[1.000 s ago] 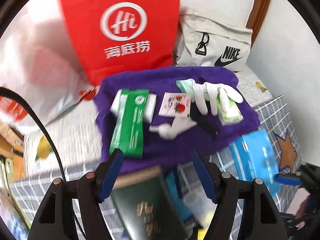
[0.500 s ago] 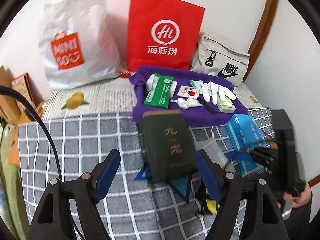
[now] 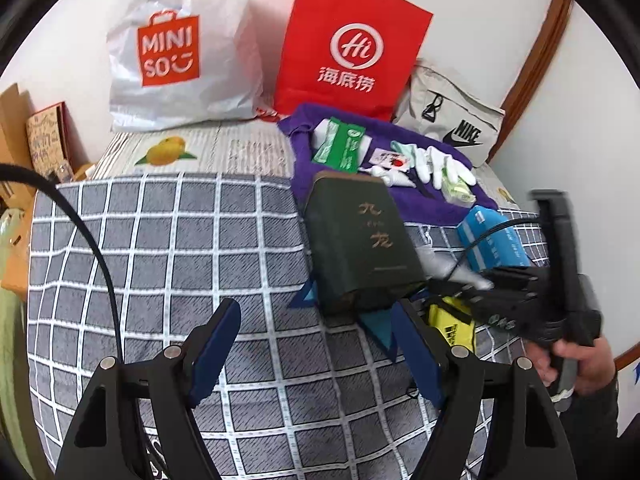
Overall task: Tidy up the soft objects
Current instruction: 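Withdraw both grippers from the towel toward the remaining items, then grasp clear mesh bag with right gripper, then grasp yellow adidas pouch with left gripper while right gripper holds mesh bag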
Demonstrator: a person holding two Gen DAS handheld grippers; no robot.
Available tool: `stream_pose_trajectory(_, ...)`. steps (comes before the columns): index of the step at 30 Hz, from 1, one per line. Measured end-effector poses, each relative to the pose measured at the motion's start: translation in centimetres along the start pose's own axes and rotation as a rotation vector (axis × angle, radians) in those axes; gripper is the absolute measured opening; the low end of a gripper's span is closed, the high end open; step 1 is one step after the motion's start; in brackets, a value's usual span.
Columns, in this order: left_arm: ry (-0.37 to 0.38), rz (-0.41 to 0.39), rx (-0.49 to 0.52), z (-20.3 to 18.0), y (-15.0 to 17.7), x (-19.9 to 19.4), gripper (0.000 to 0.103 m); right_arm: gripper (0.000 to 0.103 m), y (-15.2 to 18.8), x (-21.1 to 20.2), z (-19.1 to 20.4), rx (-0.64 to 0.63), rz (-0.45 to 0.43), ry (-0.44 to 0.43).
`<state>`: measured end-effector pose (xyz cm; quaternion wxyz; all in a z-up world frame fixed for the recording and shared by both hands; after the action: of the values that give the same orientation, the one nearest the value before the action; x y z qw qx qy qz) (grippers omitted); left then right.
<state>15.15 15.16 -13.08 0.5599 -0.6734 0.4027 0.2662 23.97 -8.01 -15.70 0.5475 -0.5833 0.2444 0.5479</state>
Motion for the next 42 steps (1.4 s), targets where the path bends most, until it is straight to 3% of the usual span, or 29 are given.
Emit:
stream_pose_trajectory(11,0.06,0.008,0.032,-1.5,1.0,0.8,0.076,0.013,0.8,-5.2,-1.6,0.002,-0.094,-0.004)
stream_pose_trajectory(18,0.146,0.07,0.147,-6.3,2.2,2.9,0.076,0.013,1.9,-9.6,-2.4,-0.016,-0.184,0.023)
stream_pose_trajectory(20,0.17,0.091,0.18,-7.7,2.5,3.7,0.081,0.013,2.4,-10.7,-2.7,-0.022,-0.203,0.025)
stream_pose_trajectory(26,0.189,0.164,0.261,-11.3,3.5,6.4,0.085,0.013,4.8,-12.3,-3.8,-0.003,-0.226,0.025)
stream_pose_trajectory(29,0.176,0.191,0.318,-13.0,4.0,7.7,0.086,0.013,6.0,-12.9,-4.9,0.026,-0.234,0.036)
stream_pose_trajectory(35,0.082,0.229,0.421,-15.4,5.1,10.2,0.086,0.013,7.5,-13.9,-7.6,0.102,-0.252,0.041)
stream_pose_trajectory(40,0.031,0.201,0.458,-15.7,5.2,10.4,0.086,0.013,7.9,-14.1,-9.0,0.126,-0.26,0.04)
stream_pose_trajectory(42,0.022,0.182,0.46,-15.6,5.2,10.2,0.078,0.013,8.0,-14.1,-9.2,0.128,-0.263,0.035)
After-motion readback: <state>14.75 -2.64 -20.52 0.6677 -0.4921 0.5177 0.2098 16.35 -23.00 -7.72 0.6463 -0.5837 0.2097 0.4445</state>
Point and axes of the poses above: each gripper's, at about its wrist camera, not at the fingertips, and x roughly the way its jaws point, z to its left, y to its underside, the point moved 1 cm from there along x, roughly the way its jaws point
